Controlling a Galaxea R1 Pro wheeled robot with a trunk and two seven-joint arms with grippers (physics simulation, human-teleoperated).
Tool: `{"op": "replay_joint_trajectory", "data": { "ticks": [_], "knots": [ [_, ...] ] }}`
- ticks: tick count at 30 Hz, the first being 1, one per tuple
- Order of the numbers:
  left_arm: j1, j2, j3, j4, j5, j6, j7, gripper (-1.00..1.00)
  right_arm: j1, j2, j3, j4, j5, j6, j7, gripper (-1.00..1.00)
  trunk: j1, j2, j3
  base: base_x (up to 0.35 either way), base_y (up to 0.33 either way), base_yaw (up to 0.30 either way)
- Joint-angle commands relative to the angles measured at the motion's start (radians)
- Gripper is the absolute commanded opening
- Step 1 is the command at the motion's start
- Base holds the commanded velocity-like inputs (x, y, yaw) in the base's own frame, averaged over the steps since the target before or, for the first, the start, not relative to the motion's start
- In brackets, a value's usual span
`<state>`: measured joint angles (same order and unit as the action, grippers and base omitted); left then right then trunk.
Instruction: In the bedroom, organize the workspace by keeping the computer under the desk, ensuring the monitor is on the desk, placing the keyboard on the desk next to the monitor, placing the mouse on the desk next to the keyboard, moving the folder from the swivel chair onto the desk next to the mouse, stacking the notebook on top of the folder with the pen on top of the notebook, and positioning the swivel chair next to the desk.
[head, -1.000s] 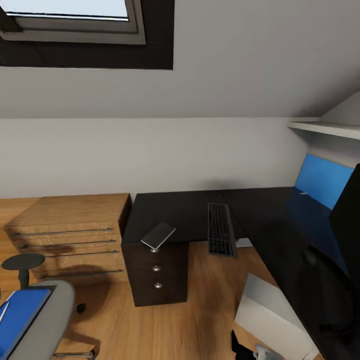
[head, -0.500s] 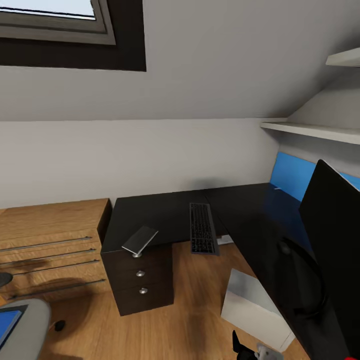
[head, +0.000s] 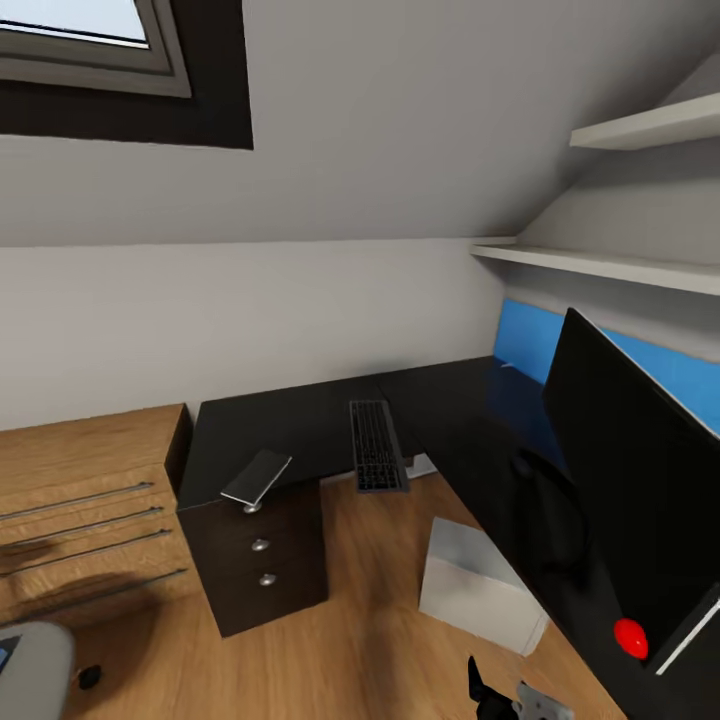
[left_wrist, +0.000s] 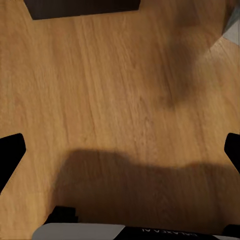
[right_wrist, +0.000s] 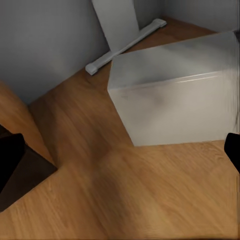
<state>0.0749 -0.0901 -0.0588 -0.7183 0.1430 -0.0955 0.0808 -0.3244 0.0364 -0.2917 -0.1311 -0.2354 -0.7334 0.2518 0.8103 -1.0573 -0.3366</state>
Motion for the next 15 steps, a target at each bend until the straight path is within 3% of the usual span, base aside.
{"op": "replay_joint_trajectory", "data": {
  "ticks": [1,15],
  "knots": [
    [0.000,0.001,-0.006,-0.001,0.010,-0.003,0.007,1.00,-0.001,0.000,-0.004,0.001,-0.009,-0.002,0.010,1.00,0.000,-0.001,0.000,-0.020,0.093,-0.267],
    [0.000,0.004,-0.004,0.011,0.012,-0.003,0.008,1.00,-0.001,0.000,-0.004,0.001,-0.008,-0.004,0.011,1.00,0.000,-0.001,0.008,-0.003,0.013,-0.270]
  ]
}}
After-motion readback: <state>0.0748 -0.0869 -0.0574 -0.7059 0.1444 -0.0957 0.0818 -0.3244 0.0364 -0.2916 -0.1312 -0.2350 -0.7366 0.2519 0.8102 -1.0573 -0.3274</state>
